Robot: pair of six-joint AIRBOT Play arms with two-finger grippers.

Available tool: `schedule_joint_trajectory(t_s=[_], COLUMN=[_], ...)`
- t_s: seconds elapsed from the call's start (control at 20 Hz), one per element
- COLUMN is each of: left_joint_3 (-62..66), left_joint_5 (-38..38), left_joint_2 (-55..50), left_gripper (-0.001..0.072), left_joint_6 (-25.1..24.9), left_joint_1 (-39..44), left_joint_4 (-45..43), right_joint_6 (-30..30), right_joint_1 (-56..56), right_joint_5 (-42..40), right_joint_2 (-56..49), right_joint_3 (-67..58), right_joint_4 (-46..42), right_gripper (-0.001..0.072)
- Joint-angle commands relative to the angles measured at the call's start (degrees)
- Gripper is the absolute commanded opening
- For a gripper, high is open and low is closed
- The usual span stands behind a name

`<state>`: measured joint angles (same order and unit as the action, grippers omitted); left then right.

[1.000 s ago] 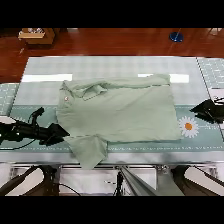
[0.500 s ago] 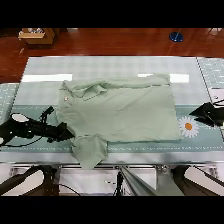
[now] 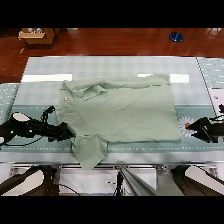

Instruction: Fold the shirts.

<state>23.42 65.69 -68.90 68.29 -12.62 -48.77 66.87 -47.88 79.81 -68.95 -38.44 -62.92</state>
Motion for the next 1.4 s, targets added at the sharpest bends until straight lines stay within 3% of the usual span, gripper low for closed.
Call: schedule_joint_trajectory(t_s=[0.0, 0.2, 0.35, 0.5, 0.6, 0.85, 1.05, 1.2, 1.35], left_joint_3=[-0.04, -0.04, -0.04, 0.02, 0.5, 9.29, 29.77, 50.51, 71.63], left_joint_5=[-0.81, -1.09, -1.68, -2.27, -2.25, 4.79, 9.9, 7.82, 0.33], left_joint_2=[-0.04, -0.04, -0.04, -0.04, -0.04, 4.48, 19.78, 29.33, 34.03], left_gripper=[0.0041, 0.004, 0.0039, 0.0038, 0.003, 0.0028, 0.0028, 0.0028, 0.0028], left_joint_6=[-0.37, -0.79, -1.2, -1.4, -1.81, -5.22, -5.22, -5.22, -1.29], left_joint_1=[0.02, 0.02, 0.0, 0.0, -0.11, -2.93, -7.39, -9.73, -10.03], left_joint_4=[-0.24, -0.22, -0.13, -0.11, -0.11, 2.67, 13.68, 15.96, 9.11], right_joint_6=[0.31, 3.67, 7.23, 9.38, 9.14, 3.78, 3.1, 3.89, 7.87], right_joint_1=[2.73, 9.92, 15.08, 18.71, 19.52, 19.47, 19.47, 19.5, 19.47], right_joint_5=[-2.95, -6.73, -9.53, -10.64, -9.81, -2.34, -3.65, -9.33, -12.92], right_joint_2=[-0.07, -0.07, -0.5, -1.14, -1.11, 3.56, 15.41, 23.1, 27.61], right_joint_3=[2.73, 4.96, 5.01, 5.01, 4.96, -4.09, -22.38, -38.84, -56.28], right_joint_4=[-0.39, 0.04, 0.07, 0.7, 1.4, 5.07, 17.25, 22.75, 17.07], right_gripper=[0.0552, 0.0547, 0.05, 0.0257, 0.0021, 0.0025, 0.0025, 0.0025, 0.0025])
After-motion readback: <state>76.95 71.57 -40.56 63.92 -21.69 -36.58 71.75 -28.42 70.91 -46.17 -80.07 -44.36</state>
